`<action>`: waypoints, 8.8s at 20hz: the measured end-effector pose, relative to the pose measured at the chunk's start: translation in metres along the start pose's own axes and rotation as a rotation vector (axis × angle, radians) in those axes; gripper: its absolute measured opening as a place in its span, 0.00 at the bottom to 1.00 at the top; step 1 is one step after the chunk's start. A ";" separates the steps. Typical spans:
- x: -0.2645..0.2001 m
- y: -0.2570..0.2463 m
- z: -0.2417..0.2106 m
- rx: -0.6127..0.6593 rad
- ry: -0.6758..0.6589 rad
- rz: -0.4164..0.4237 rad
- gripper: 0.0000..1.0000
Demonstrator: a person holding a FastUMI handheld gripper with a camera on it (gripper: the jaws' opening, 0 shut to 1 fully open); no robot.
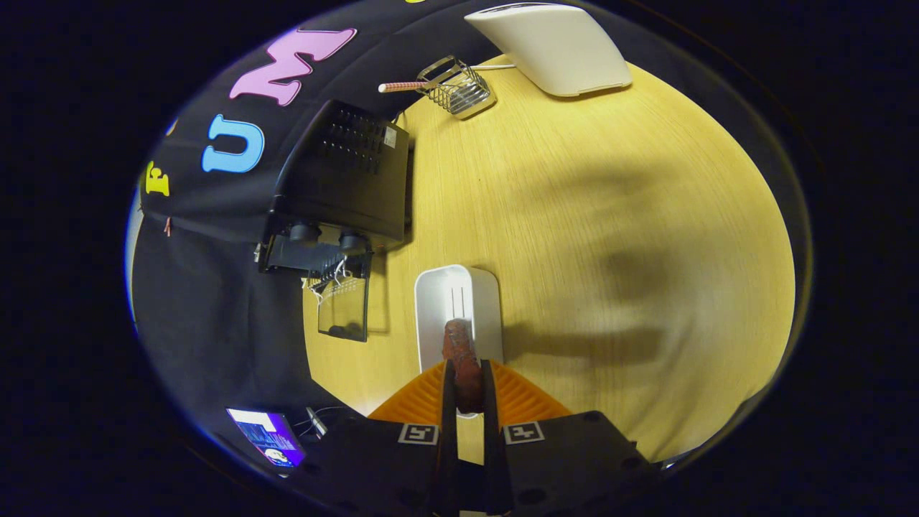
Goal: Open the toaster oven, put the food inside, and close the toaster oven door.
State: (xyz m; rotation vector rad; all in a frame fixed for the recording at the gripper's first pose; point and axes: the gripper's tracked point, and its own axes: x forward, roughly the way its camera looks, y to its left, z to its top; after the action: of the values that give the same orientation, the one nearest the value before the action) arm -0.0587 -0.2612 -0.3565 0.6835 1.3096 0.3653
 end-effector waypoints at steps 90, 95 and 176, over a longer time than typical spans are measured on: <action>0.126 0.262 0.037 0.490 -0.873 -0.051 0.98; 0.096 0.281 0.021 0.309 -1.037 -0.061 0.98; 0.015 0.328 0.000 -0.513 -1.087 -0.448 0.98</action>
State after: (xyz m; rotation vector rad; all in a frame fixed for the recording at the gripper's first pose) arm -0.0134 -0.0056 -0.1563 0.0702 0.2682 -0.0677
